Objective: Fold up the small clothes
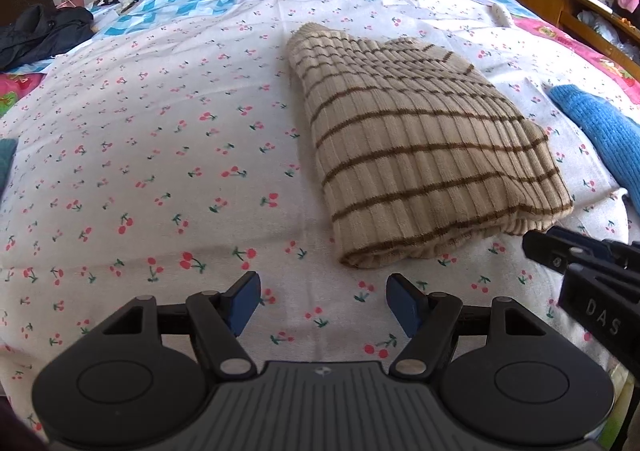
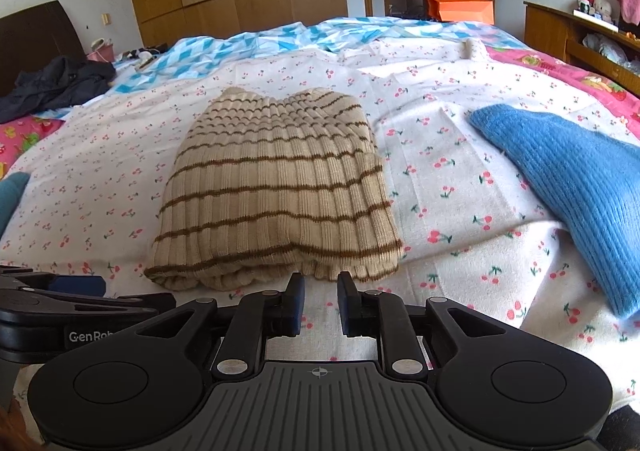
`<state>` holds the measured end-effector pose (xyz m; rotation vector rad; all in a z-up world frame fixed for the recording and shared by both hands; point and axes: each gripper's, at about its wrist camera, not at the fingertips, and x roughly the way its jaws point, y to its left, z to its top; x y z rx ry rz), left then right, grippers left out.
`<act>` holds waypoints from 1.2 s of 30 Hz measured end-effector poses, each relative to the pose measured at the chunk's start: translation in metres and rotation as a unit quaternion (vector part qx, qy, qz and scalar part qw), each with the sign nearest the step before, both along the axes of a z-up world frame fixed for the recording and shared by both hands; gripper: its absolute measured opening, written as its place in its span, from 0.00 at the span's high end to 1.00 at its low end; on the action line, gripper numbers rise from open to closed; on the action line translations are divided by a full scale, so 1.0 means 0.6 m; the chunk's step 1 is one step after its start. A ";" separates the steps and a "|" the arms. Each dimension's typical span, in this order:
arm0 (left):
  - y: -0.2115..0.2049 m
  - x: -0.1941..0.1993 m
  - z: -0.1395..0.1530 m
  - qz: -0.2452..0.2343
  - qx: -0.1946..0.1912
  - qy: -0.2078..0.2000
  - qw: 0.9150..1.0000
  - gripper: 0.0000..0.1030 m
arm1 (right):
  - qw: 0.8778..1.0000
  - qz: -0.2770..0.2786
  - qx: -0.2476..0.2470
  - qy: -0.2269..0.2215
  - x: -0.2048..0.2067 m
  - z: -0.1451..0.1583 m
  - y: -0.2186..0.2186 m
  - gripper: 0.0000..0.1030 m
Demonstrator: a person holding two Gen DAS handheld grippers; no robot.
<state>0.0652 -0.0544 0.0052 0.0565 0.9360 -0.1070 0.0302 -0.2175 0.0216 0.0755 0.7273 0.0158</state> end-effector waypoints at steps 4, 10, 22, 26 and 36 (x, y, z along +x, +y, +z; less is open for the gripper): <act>0.007 0.006 0.015 0.009 0.005 -0.014 1.000 0.28 | 1.000 -0.002 -0.019 -0.002 0.016 0.005 0.004 0.82; 0.009 0.017 0.022 0.015 0.015 -0.021 1.000 0.28 | 0.999 0.004 -0.042 -0.003 0.022 0.000 0.012 0.82; 0.001 0.018 0.012 0.012 0.021 -0.015 1.000 0.28 | 0.999 0.008 -0.049 -0.003 0.022 -0.004 0.014 0.81; 0.001 0.018 0.012 0.012 0.021 -0.016 1.000 0.28 | 0.999 0.009 -0.050 -0.003 0.023 -0.005 0.013 0.81; 0.007 0.023 0.032 0.010 0.023 -0.029 0.999 0.28 | 0.999 0.008 -0.034 -0.012 0.029 0.011 0.005 0.80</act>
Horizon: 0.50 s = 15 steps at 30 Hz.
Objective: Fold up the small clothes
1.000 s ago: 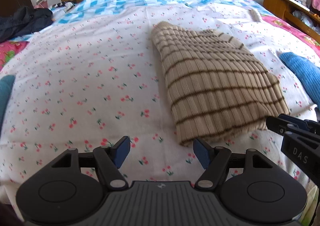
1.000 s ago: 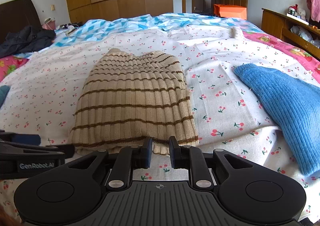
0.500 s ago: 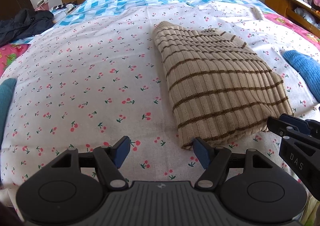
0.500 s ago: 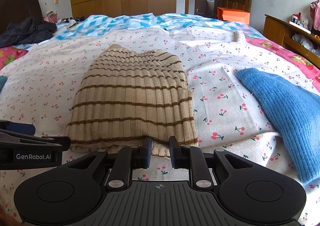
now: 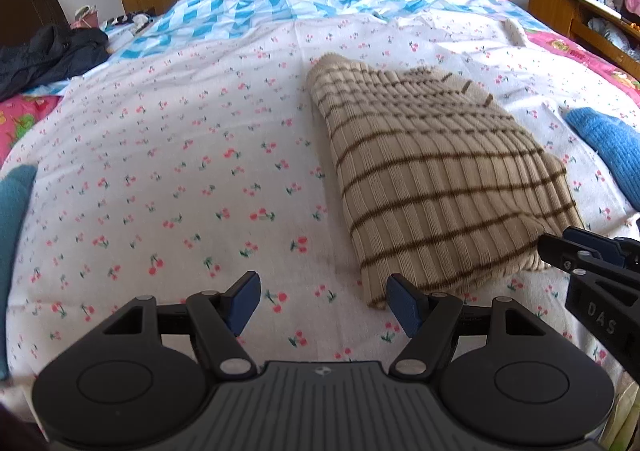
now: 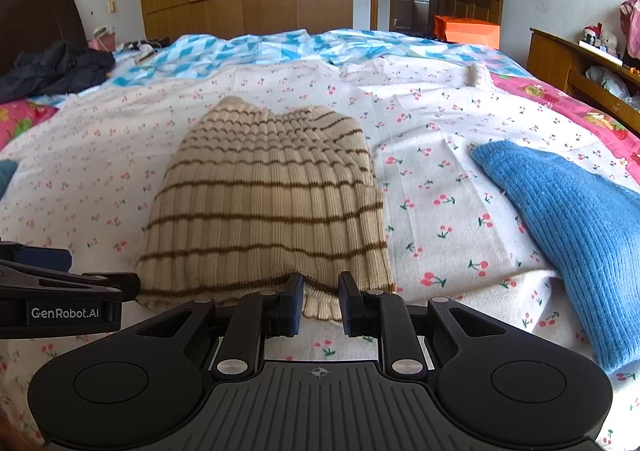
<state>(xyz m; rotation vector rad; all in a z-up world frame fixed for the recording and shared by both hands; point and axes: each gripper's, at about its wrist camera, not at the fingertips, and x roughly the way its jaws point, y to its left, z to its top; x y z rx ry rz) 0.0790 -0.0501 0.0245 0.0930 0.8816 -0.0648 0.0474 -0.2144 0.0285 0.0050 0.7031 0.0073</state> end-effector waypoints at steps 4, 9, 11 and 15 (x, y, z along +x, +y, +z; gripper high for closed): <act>0.003 0.014 0.022 0.001 -0.001 -0.016 1.000 0.28 | 1.000 0.000 -0.001 -0.016 0.019 0.021 -0.002 0.75; -0.001 0.045 0.036 -0.001 0.008 -0.028 1.000 0.28 | 0.999 -0.002 0.002 -0.034 0.055 0.047 -0.010 0.74; -0.002 0.061 0.037 0.001 0.007 -0.028 1.000 0.28 | 0.999 -0.003 0.003 -0.039 0.071 0.053 -0.014 0.72; -0.009 0.088 0.037 0.003 0.016 -0.032 0.999 0.28 | 0.999 -0.007 0.005 -0.045 0.107 0.054 -0.018 0.68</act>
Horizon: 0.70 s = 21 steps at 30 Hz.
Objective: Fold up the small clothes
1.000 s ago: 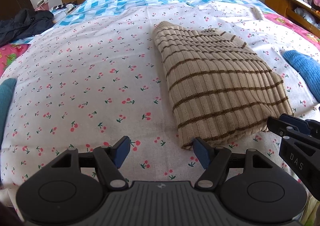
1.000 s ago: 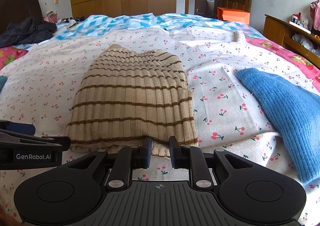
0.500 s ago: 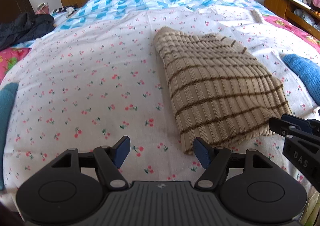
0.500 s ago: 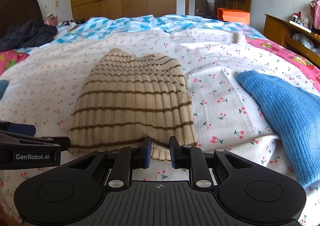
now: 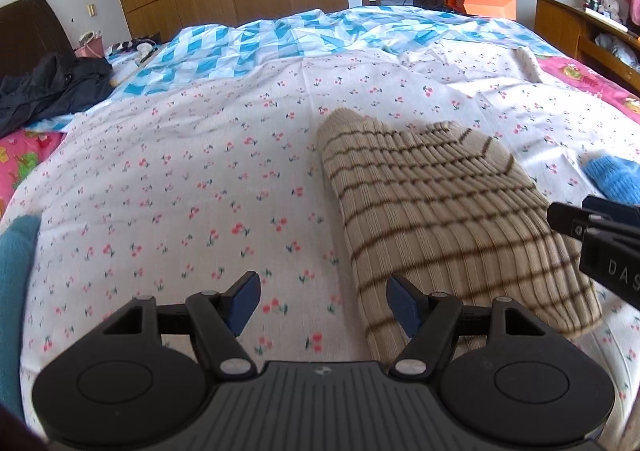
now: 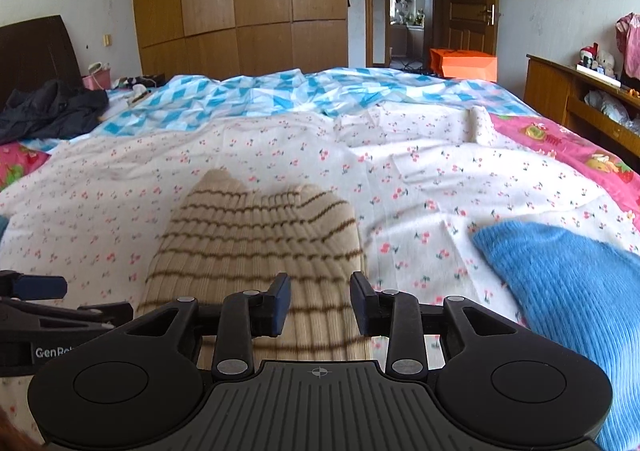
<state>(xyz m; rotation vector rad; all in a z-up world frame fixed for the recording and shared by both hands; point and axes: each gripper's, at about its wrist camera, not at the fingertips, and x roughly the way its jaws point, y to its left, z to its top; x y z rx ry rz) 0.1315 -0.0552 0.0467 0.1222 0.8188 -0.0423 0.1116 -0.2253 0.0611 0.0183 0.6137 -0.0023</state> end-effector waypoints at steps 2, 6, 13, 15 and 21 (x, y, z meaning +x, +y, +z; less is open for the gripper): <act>-0.007 0.014 -0.001 -0.003 0.005 -0.002 1.000 0.28 | 1.000 -0.002 0.006 0.003 0.021 -0.004 -0.004 0.68; -0.021 0.049 -0.004 -0.007 0.014 -0.005 1.000 0.28 | 1.000 -0.007 0.028 0.009 0.064 -0.013 -0.012 0.67; -0.033 0.096 -0.011 -0.001 0.003 -0.017 1.000 0.26 | 0.999 -0.011 0.036 0.030 0.129 -0.054 -0.015 0.68; -0.036 0.106 -0.026 0.002 0.006 -0.008 1.000 0.24 | 0.999 -0.012 0.029 0.038 0.134 -0.077 -0.024 0.71; -0.041 0.108 -0.041 -0.006 0.011 -0.013 1.000 0.17 | 0.997 -0.004 0.063 0.034 0.125 -0.095 -0.061 0.74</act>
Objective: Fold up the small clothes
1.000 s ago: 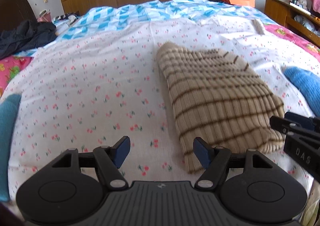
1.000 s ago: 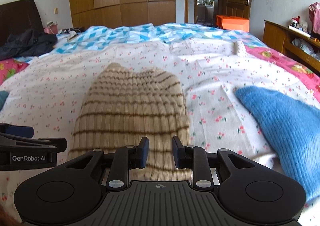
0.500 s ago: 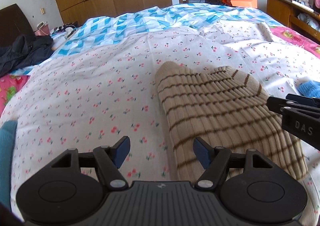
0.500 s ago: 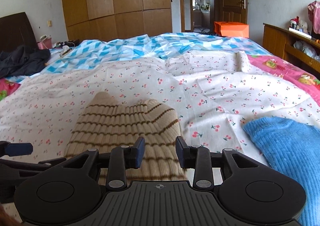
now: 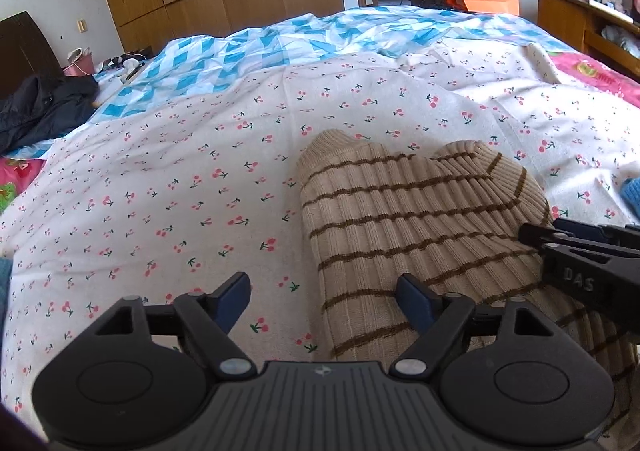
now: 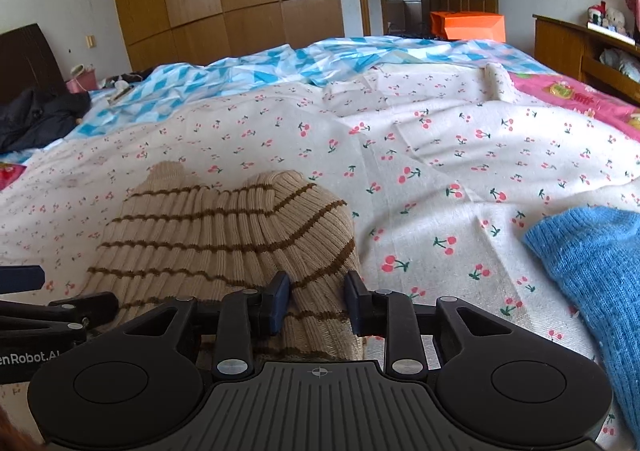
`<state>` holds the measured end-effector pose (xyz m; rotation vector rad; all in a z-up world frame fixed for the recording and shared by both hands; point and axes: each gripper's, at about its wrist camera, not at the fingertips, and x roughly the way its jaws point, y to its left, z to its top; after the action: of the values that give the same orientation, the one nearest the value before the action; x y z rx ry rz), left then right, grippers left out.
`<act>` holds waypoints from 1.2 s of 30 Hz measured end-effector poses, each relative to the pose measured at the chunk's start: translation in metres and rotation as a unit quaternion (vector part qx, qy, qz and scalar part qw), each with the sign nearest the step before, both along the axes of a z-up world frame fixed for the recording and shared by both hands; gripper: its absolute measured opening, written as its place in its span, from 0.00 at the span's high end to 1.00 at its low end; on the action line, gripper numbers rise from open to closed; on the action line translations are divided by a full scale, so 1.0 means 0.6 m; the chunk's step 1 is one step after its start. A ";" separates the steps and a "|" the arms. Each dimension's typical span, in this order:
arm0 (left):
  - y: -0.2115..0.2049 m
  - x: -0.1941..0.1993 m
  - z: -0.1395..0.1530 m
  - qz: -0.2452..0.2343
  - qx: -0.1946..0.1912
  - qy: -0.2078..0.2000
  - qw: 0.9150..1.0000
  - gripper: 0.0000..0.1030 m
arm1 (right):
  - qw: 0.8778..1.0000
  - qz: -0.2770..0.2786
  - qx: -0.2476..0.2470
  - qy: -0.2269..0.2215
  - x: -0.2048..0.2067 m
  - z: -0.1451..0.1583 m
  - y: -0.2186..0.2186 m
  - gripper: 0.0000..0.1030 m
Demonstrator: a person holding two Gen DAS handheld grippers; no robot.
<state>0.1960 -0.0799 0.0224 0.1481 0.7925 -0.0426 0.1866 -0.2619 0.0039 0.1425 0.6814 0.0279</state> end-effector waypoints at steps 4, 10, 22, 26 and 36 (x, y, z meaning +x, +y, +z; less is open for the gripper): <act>0.005 -0.003 0.019 0.003 -0.011 -0.024 1.000 0.17 | 1.000 -0.007 0.026 0.005 0.003 -0.005 -0.018 0.74; -0.003 0.023 -0.011 0.006 0.007 0.009 1.000 0.16 | 0.999 -0.013 0.050 0.005 0.001 -0.011 -0.028 0.69; -0.012 0.011 0.004 0.010 0.029 0.001 1.000 0.14 | 0.997 -0.014 0.070 -0.003 -0.008 -0.010 -0.039 0.66; -0.014 -0.018 0.026 0.013 0.030 -0.009 0.999 0.15 | 0.999 -0.007 0.051 -0.016 -0.018 0.002 -0.029 0.66; -0.021 -0.082 0.016 0.023 0.039 0.009 0.999 0.13 | 0.999 0.007 0.029 -0.017 -0.021 -0.006 -0.023 0.66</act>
<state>0.1466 -0.0928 0.0318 0.2044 0.8163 0.0298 0.1743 -0.2755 0.0005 0.1919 0.6475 0.0628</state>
